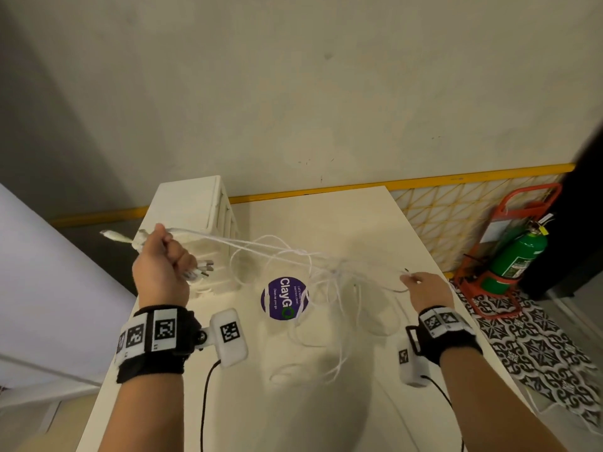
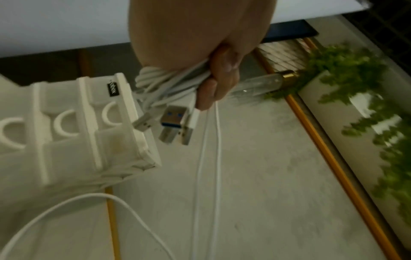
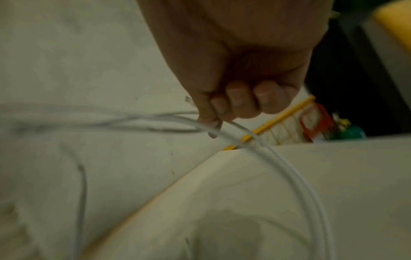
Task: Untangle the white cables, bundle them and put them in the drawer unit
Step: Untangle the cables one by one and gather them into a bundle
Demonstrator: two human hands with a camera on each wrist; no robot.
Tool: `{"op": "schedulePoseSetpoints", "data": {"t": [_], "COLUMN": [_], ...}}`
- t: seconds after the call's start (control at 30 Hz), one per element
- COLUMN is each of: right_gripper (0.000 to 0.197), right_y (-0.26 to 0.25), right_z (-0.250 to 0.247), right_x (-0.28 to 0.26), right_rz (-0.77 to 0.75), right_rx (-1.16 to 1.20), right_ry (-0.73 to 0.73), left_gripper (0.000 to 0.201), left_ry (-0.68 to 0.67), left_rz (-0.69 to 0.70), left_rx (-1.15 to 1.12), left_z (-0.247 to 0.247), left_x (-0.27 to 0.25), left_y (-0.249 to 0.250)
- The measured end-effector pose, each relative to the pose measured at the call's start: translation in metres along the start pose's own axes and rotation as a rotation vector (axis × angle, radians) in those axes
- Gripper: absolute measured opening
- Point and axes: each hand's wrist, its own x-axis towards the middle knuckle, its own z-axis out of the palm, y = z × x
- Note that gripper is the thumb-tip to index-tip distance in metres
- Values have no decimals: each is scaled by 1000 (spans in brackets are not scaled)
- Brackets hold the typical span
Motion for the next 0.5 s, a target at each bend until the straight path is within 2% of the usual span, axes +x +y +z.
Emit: {"op": "schedulePoseSetpoints", "data": {"t": [0.13,0.2,0.37,0.43,0.5], "right_gripper": [24,28,12,15,22], "right_y": [-4,-2,10,12,12], "right_z": [-2,-4,-11,-4,6], "right_x": [6,11,12,9,5], "right_rz": [319,368,336,347,300], "right_rx": [679,885,979,996,868], "right_ry": [-98,-134,-119,-67,-103], "left_gripper": [34,34,34,35,36], "left_ry": [107,172,327,246,56], "left_rz": [-17,-19,-4,8,-21], "left_rx": [14,35,73,62,78], "left_z": [-1,-5,-19,-14,-5], "left_x": [-1,0,4,-1,-8], "left_y": [-12,-14,-8,-11,-18]}}
